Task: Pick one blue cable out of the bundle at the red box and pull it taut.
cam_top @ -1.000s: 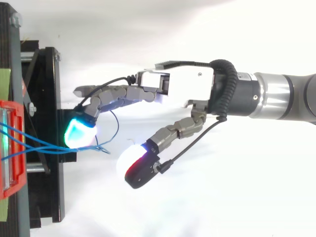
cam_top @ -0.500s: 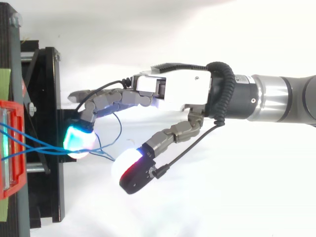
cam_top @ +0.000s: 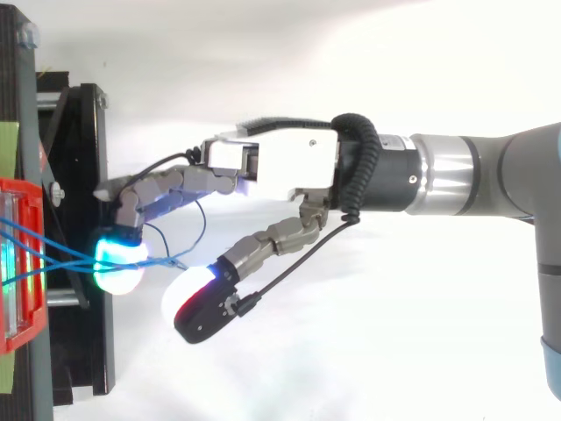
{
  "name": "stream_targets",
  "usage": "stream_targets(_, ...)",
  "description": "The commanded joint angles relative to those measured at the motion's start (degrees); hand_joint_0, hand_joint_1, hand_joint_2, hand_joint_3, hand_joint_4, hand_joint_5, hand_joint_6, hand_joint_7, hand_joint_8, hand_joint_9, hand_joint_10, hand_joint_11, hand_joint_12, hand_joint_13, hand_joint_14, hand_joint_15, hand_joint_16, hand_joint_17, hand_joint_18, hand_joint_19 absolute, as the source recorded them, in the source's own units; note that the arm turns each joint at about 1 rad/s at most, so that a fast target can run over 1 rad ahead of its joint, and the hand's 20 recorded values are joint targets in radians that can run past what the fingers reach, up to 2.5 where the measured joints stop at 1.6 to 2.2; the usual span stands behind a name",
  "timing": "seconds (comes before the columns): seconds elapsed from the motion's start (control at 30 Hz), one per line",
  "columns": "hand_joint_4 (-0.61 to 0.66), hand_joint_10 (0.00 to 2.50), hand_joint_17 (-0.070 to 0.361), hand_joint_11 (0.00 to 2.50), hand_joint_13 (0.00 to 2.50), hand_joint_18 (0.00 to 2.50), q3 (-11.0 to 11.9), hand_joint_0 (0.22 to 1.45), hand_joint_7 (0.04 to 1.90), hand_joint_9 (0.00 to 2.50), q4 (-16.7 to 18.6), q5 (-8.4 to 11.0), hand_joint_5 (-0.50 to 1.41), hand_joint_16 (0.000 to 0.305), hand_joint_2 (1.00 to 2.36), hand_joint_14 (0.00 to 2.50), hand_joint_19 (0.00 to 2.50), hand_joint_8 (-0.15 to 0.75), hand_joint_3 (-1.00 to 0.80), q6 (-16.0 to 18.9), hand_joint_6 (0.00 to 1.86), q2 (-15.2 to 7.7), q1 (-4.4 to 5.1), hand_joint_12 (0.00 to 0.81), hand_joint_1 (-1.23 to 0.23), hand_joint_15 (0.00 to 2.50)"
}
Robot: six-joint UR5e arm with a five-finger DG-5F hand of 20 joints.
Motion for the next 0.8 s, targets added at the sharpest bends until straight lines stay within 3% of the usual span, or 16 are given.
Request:
stream_targets(0.0,0.39,0.01,0.117,0.23,0.29,0.25,0.93,0.55,0.92,0.61,-0.69,-0.70,-0.12,0.052,1.00,0.00,0.26,0.348,-0.50,0.71,0.50,-0.66,0.07,0.355,-0.63,0.12)
stream_targets(0.37,0.40,0.01,0.115,0.26,0.34,0.29,1.55,0.55,0.95,0.65,-0.86,-0.96,-0.11,0.051,1.00,0.01,0.28,0.357,-0.50,0.62,0.50,-0.66,-0.28,0.358,-0.61,0.15)
stream_targets(0.77,0.26,0.01,0.114,0.30,0.35,0.31,3.74,0.57,1.18,0.66,-1.66,-1.58,-0.10,0.051,1.00,0.01,0.29,0.354,-0.50,0.54,0.50,-0.57,-0.55,0.354,-0.64,0.16)
